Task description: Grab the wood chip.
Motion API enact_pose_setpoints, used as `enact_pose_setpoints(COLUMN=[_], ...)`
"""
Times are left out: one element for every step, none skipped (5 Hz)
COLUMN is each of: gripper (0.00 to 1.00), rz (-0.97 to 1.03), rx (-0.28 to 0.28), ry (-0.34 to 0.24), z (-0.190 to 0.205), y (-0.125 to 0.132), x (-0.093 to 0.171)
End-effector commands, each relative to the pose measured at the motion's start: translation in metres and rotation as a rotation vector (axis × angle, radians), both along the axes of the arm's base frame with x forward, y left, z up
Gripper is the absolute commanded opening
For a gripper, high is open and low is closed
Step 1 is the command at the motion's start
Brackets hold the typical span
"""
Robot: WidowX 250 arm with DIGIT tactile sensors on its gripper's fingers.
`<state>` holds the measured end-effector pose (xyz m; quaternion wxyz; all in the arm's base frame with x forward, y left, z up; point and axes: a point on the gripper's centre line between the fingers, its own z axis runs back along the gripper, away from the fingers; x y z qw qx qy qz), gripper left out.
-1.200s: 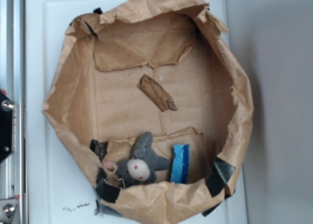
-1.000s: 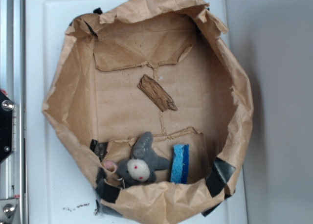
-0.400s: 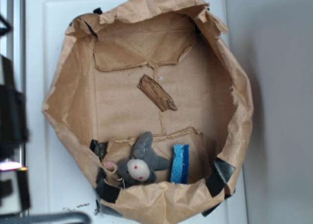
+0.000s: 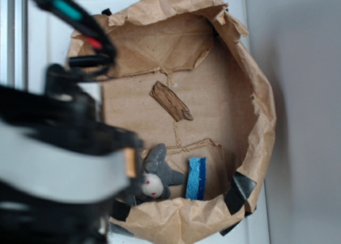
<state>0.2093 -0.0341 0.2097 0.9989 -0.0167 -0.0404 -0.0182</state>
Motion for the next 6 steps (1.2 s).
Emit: enact_pose_setpoints(gripper=[1.00,1.00,1.00,1.00,1.00,1.00], rz=[-0.193,-0.193,-0.193,-0.193,-0.232,-0.307], rx=[0.047,0.047,0.047,0.047,0.050,0.075], ry=[-0.020,-0.020,-0.020,-0.020,-0.006,-0.007], z=[0.002,0.002,0.002,0.002,-0.027,-0.047], y=[0.005,0.005,0.005,0.005,0.018,0.032], x=[0.032,0.032,0.032,0.032,0.043,0.046])
